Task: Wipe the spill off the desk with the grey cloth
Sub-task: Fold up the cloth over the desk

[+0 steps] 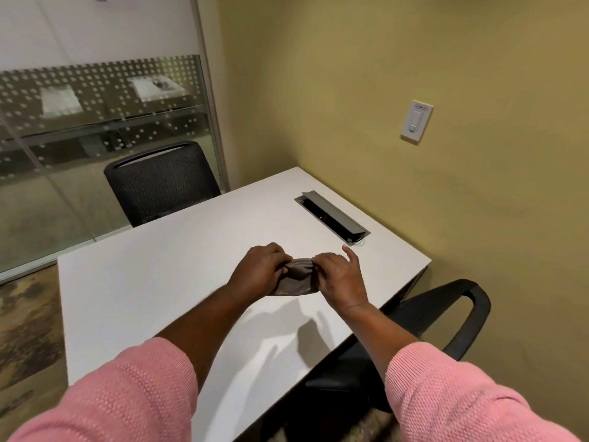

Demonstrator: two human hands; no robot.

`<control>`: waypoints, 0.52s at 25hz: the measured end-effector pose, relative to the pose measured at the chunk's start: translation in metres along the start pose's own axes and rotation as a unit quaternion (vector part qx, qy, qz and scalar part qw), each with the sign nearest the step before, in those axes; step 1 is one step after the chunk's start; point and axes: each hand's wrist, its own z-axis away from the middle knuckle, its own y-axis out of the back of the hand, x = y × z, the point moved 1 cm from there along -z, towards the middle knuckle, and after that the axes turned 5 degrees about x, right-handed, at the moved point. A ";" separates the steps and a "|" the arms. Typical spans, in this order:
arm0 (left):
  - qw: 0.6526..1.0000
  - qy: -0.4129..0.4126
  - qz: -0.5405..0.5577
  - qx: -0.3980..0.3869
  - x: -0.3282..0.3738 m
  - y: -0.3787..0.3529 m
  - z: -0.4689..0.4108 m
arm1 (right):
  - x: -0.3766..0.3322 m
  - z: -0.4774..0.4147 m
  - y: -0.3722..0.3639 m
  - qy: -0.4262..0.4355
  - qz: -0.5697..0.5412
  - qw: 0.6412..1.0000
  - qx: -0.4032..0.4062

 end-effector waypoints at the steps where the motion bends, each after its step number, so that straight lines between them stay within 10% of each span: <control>1: 1.000 -0.005 0.002 -0.006 0.000 -0.005 -0.009 | 0.007 -0.002 0.000 -0.009 0.006 1.000 0.001; 13: 0.987 -0.121 0.042 -0.099 0.044 -0.093 -0.114 | 0.103 0.008 0.023 -0.140 0.104 0.984 0.024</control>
